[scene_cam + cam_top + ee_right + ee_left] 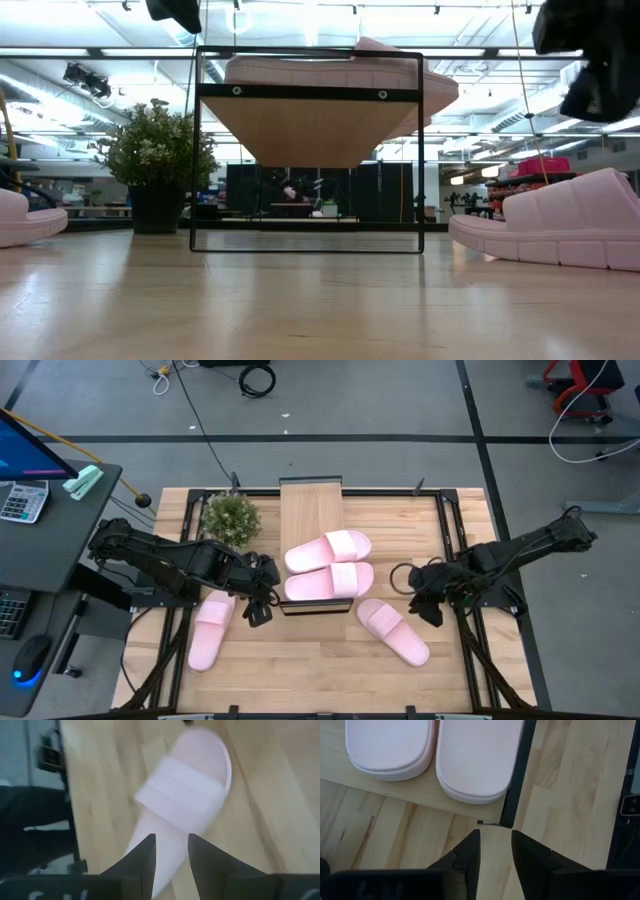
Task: Pick and place slides into the shelf
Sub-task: Put the pink slide on the shelf
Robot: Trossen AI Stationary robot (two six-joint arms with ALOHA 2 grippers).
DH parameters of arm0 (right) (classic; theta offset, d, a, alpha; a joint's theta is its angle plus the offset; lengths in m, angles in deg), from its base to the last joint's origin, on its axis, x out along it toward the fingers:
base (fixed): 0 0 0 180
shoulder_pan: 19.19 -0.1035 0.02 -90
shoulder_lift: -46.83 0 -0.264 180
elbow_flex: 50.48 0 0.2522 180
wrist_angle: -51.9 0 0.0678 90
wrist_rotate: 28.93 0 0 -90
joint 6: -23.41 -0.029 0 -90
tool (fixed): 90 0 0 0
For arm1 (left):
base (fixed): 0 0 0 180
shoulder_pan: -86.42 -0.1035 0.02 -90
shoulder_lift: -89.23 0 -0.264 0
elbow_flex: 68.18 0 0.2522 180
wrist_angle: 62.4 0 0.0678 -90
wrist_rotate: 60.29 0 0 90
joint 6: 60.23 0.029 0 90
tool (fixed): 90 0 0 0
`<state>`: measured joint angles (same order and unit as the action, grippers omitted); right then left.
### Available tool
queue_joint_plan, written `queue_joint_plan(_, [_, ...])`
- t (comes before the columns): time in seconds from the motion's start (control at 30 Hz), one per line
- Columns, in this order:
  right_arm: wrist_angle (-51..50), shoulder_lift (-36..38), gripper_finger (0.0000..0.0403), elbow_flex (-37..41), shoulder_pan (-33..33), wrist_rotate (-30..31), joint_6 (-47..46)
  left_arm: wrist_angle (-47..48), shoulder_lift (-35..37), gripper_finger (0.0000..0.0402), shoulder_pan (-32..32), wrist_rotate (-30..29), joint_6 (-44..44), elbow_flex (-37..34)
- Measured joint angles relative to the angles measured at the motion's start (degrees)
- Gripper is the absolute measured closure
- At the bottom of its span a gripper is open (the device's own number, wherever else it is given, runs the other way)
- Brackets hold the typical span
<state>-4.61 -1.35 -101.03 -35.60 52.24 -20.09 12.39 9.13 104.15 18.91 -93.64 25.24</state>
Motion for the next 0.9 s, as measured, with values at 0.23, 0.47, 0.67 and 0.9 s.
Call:
queue_joint_plan(0.23, [-1.09, -6.81, 0.0282, 0.00, -4.79, 1.16, -11.88, 0.01, -0.02, 0.0291, 0.01, -0.08, 0.04, 0.00])
queue_joint_plan(0.47, [-0.93, -8.91, 0.0282, 0.00, -14.35, 3.93, -27.02, 0.00, -0.02, 0.0288, 0.00, -0.14, -0.35, 0.00])
queue_joint_plan(0.67, [1.36, -8.89, 0.0282, 2.00, -23.12, 7.28, -46.64, -1.42, -0.02, 0.0290, 0.00, -1.16, -0.28, -0.02])
queue_joint_plan(0.9, [9.08, -9.15, 0.0265, 9.22, -28.95, 8.54, -65.62, -7.53, -0.02, 0.0285, 0.00, -4.23, 3.87, -0.04])
